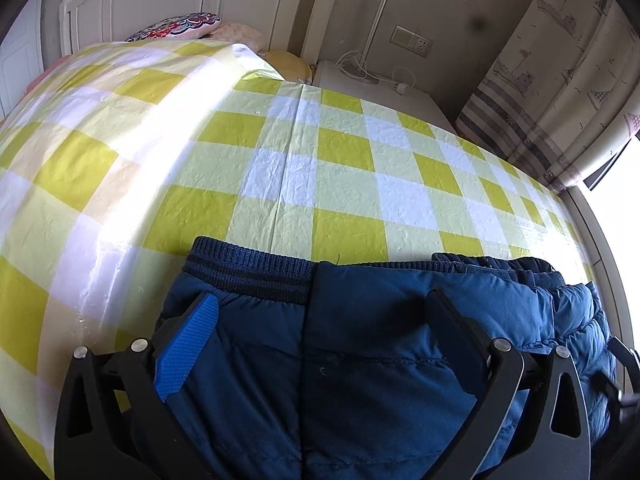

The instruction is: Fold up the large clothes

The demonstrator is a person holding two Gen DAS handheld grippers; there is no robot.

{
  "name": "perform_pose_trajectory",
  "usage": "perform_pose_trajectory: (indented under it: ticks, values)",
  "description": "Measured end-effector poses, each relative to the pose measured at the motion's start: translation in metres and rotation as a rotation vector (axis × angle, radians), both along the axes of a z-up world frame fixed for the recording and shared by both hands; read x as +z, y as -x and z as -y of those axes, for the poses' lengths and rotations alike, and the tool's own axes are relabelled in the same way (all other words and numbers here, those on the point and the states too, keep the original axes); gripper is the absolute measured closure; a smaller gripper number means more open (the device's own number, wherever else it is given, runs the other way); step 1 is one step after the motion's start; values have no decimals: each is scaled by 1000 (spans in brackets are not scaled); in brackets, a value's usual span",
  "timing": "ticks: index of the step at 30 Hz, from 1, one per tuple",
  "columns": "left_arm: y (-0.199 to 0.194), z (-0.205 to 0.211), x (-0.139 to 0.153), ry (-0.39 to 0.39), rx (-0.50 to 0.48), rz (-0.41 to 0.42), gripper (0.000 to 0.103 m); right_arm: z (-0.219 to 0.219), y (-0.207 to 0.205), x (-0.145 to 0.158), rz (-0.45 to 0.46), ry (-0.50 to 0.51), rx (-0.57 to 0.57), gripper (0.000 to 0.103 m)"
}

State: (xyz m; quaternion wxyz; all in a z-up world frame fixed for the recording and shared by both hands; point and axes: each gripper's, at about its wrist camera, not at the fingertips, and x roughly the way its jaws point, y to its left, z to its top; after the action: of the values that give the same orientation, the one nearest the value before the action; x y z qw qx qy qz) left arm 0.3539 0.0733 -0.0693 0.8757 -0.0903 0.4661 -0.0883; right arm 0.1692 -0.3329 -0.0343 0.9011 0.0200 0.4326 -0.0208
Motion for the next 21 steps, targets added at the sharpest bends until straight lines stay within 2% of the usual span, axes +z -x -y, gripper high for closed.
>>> perform_pose_trajectory:
  ticks: [2,3,4,5,8,10,12,13,16,17,19,20,21]
  values:
    - [0,0,0,-1,0,0,4,36,2,-12,-14,-108,-54,8]
    - [0,0,0,-5,1,-1,4,50,0,-19,-28,-206,-59,7]
    - [-1,1,0,-15,0,-2,4,56,-2,-24,-36,-252,-60,6]
    - [-1,2,0,-23,0,-5,4,56,-4,-27,-51,-249,-60,6]
    - [0,4,2,-46,3,-20,4,46,1,-19,-34,-184,-60,7]
    - [15,3,13,-91,56,-13,4,34,14,-1,26,-125,-46,7]
    - [41,5,31,-50,51,38,4,17,24,16,72,-96,11,7]
    - [66,12,46,-24,7,91,4,5,29,25,91,-87,58,7]
    - [119,40,71,-93,-81,222,4,-44,43,38,93,-41,220,6]
    - [135,55,71,-132,-131,244,4,-63,46,36,84,-12,278,3]
    - [151,81,56,-204,-203,218,4,-95,44,17,15,55,361,2]
    - [153,97,35,-271,-229,167,4,-108,42,4,-26,96,384,2]
    - [152,106,16,-325,-234,137,4,-116,42,-7,-8,125,398,2]
